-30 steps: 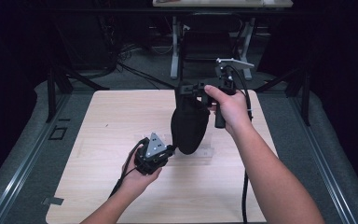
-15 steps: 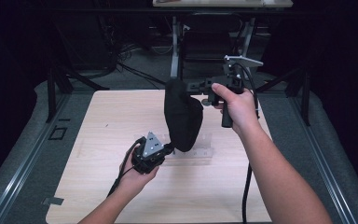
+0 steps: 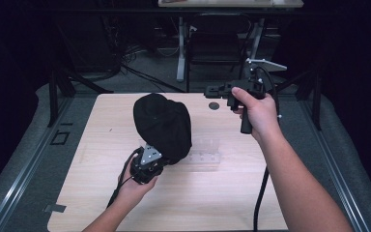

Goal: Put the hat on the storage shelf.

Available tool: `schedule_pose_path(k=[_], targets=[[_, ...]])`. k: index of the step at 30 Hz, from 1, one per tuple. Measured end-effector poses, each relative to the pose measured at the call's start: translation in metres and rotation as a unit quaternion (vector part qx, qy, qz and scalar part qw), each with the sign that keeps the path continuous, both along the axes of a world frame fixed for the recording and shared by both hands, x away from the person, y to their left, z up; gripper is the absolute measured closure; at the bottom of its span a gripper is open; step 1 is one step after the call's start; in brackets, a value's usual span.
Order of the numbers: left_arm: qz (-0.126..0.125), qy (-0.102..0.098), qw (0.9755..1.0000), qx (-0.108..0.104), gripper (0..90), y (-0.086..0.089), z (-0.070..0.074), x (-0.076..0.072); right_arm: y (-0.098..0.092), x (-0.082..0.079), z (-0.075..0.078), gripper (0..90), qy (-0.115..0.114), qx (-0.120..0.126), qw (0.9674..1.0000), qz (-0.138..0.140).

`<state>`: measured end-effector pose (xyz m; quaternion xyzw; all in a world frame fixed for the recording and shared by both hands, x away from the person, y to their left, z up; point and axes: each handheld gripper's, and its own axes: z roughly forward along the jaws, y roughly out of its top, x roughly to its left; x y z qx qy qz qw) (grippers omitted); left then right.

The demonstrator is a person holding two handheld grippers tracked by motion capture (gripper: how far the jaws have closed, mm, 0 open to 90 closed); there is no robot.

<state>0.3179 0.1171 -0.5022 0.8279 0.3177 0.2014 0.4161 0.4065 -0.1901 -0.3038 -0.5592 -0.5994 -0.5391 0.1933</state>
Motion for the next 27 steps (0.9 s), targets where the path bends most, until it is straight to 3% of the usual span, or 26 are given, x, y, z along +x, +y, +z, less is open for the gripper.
schedule_pose_path(k=[12,16,19,22,23,25,26,27], targets=[[0.011,0.007,0.9998,-0.018,81.3,0.009,-0.009,-0.002,-0.002,-0.005,0.0,80.3,-0.015,-0.035,0.9993,-0.003],[0.013,0.013,0.9997,-0.015,70.3,0.014,-0.01,-0.004,-0.004,-0.009,0.0,79.7,-0.025,-0.062,0.9977,-0.009],[0.02,0.027,0.9989,-0.033,65.6,0.025,-0.012,-0.005,-0.005,-0.011,-0.001,79.0,-0.031,-0.076,0.9965,-0.014],[0.028,0.02,0.9988,-0.034,55.1,0.036,-0.014,-0.01,-0.009,-0.018,-0.006,77.2,-0.042,-0.113,0.9925,-0.02],[0.028,0.02,0.9988,-0.034,53.5,0.036,-0.014,-0.01,-0.009,-0.018,-0.006,77.2,-0.042,-0.113,0.9925,-0.02],[0.031,0.016,0.9985,-0.043,51.7,0.045,-0.014,-0.014,-0.012,-0.023,-0.011,75.6,-0.052,-0.136,0.9891,-0.024],[0.035,0.014,0.9982,-0.046,49.9,0.05,-0.015,-0.016,-0.014,-0.027,-0.014,74.9,-0.056,-0.149,0.9869,-0.025],[0.039,0.013,0.9979,-0.05,47.3,0.057,-0.015,-0.018,-0.017,-0.037,-0.023,71.3,-0.076,-0.182,0.9797,-0.034]])
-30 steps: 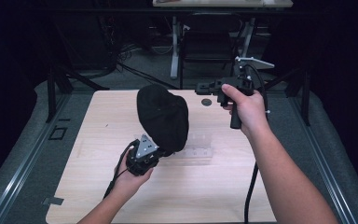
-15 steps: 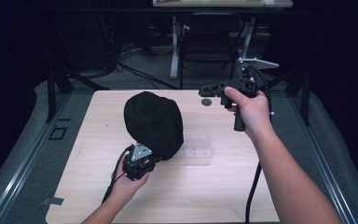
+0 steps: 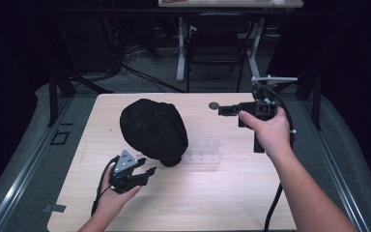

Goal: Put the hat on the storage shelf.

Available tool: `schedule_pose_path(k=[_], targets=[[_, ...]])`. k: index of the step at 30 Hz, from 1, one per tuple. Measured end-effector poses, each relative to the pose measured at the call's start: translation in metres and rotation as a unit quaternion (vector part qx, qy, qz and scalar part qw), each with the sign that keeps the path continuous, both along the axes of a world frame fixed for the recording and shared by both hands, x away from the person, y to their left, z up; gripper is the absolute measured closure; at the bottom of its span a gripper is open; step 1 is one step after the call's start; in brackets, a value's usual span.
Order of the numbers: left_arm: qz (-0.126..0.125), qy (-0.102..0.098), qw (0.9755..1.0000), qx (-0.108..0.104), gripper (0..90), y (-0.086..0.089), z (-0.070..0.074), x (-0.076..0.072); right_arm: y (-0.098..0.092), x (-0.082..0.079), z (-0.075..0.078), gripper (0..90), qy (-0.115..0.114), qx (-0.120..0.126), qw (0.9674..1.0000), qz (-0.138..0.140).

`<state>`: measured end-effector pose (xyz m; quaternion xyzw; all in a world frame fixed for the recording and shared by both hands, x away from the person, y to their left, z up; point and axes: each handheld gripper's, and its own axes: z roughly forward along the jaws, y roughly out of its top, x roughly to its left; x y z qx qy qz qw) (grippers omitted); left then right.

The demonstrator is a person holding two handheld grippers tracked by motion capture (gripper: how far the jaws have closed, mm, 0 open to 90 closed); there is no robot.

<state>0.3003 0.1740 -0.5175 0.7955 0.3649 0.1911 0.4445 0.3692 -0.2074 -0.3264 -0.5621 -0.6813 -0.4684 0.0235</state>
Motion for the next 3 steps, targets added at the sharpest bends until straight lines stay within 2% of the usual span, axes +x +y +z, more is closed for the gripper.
schedule_pose_path(k=[2,3], targets=[[0.008,0.0,0.9999,-0.013,46.4,0.01,-0.001,-0.002,-0.004,-0.01,-0.009,67.0,-0.016,-0.028,0.9995,-0.003],[0.012,-0.003,0.9998,-0.018,46.4,0.014,-0.001,-0.003,-0.004,-0.01,-0.009,67.0,-0.016,-0.028,0.9995,-0.003]])
